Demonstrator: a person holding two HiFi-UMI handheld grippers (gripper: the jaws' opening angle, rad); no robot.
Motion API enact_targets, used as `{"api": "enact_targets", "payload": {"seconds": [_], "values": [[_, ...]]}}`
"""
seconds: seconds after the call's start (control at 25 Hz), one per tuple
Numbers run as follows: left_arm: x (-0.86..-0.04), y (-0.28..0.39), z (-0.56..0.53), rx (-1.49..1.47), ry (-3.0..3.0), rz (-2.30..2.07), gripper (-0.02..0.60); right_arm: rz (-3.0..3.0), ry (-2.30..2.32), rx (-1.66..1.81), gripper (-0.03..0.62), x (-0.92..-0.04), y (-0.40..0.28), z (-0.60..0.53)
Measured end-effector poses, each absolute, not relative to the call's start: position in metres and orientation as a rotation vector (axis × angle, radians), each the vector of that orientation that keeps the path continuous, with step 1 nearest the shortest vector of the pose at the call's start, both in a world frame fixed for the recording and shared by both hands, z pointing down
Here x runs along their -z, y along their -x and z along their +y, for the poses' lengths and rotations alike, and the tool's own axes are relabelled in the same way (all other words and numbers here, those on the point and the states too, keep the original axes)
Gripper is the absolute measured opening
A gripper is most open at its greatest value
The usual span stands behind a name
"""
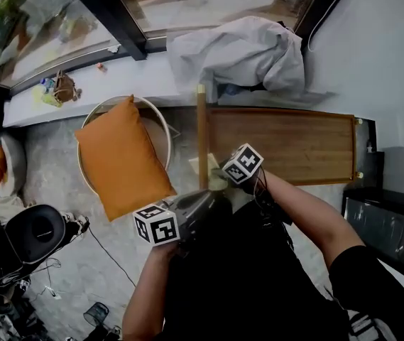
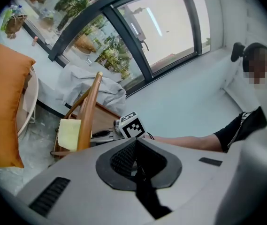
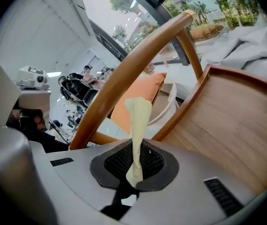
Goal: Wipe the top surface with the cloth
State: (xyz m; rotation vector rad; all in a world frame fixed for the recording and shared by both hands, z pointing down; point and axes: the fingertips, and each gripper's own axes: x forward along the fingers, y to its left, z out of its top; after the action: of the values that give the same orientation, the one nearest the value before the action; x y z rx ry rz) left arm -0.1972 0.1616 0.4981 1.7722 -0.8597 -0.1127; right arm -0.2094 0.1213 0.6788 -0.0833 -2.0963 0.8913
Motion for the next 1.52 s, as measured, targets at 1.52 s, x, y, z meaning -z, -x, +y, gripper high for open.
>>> {"api": "enact_targets", "payload": {"seconds": [1.52], "values": [[-0.517, 0.027, 0.094, -0.002, -1.776, -0.553, 0.008, -1.863, -0.363, -0.779, 0.032, -0.722, -0.066, 0.061]]}}
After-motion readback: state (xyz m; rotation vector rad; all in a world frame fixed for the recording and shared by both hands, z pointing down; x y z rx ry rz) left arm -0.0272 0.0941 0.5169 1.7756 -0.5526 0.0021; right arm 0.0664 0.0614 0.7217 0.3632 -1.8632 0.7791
